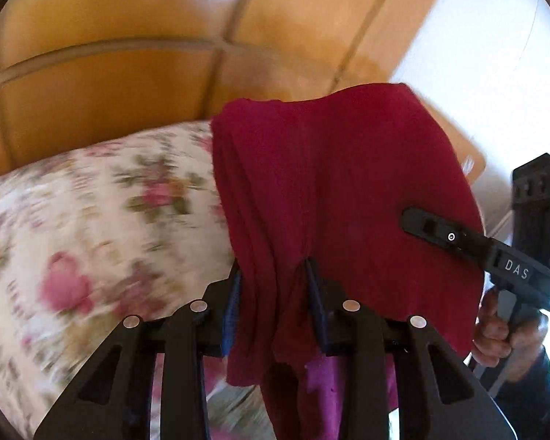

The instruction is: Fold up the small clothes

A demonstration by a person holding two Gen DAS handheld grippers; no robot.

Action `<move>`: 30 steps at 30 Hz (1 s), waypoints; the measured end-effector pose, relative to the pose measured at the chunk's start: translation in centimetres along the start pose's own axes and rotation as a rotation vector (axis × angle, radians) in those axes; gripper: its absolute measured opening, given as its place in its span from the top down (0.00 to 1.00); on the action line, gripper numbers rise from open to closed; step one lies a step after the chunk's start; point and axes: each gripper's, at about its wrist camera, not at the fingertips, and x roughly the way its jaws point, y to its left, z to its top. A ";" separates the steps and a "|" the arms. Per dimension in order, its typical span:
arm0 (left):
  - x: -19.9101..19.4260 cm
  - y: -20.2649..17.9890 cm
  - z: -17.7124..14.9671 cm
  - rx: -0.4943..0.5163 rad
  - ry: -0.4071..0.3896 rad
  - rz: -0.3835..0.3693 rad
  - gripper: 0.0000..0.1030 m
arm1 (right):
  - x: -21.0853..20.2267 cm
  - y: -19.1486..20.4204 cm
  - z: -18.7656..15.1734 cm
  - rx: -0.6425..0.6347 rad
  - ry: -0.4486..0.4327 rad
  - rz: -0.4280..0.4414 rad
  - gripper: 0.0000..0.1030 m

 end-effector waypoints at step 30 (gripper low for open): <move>0.9 -3.3 -3.7 0.030 -0.045 0.282 0.51 | 3.8 -1.0 -6.8 -0.035 0.007 -0.437 0.46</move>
